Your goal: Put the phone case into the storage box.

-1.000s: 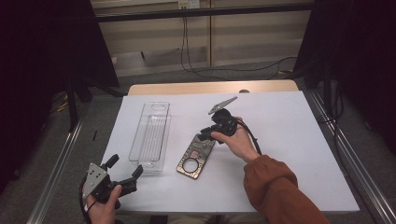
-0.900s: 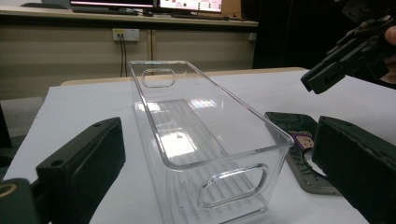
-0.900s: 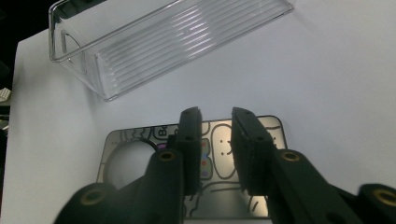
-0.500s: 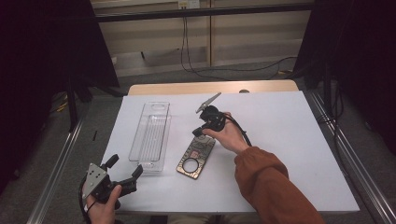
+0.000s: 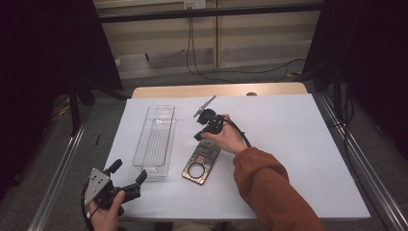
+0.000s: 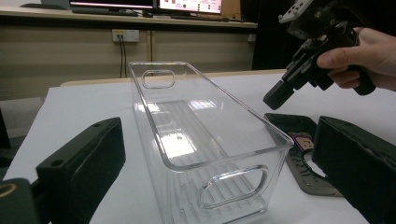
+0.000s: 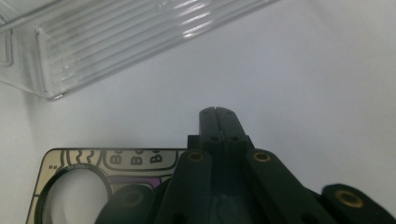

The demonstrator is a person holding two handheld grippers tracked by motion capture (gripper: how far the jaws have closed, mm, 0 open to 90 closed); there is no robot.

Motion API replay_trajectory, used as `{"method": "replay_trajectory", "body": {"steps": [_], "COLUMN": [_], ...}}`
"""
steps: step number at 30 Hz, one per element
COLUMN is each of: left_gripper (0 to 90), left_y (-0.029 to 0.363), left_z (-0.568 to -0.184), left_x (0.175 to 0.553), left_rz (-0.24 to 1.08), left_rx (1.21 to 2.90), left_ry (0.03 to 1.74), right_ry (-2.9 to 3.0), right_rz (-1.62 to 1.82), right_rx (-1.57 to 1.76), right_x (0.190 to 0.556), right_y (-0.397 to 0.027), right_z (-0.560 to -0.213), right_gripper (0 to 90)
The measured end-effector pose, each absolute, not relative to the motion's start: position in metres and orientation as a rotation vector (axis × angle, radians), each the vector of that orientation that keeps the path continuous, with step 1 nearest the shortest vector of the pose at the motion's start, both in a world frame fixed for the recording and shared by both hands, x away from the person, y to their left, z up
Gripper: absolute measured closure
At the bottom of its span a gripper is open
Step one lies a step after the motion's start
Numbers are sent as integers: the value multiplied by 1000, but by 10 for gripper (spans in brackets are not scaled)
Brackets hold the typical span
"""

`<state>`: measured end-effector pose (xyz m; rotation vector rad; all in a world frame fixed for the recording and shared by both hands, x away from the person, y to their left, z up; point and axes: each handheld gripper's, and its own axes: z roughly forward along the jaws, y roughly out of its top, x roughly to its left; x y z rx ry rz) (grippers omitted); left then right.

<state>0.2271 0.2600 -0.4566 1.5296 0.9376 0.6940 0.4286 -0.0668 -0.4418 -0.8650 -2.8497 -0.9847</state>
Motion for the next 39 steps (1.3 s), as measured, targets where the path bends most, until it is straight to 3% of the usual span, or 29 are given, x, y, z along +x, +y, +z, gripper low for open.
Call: {"method": "replay_trajectory", "body": {"steps": [17,39], "left_gripper": [28,28], "left_y": [261,262], "left_z": [-457,-457], "left_x": [227,226], "left_rz": [698,693], "left_rx": [1536,1527], "left_ry": [946,945], "right_ry": [-2874,-2902], "right_rz": [-909,-863], "right_rx": [-903,-899], "right_x": [436,428], "right_y": [-59,-74], "right_z": [-461,-459], "right_gripper": [900,900]}}
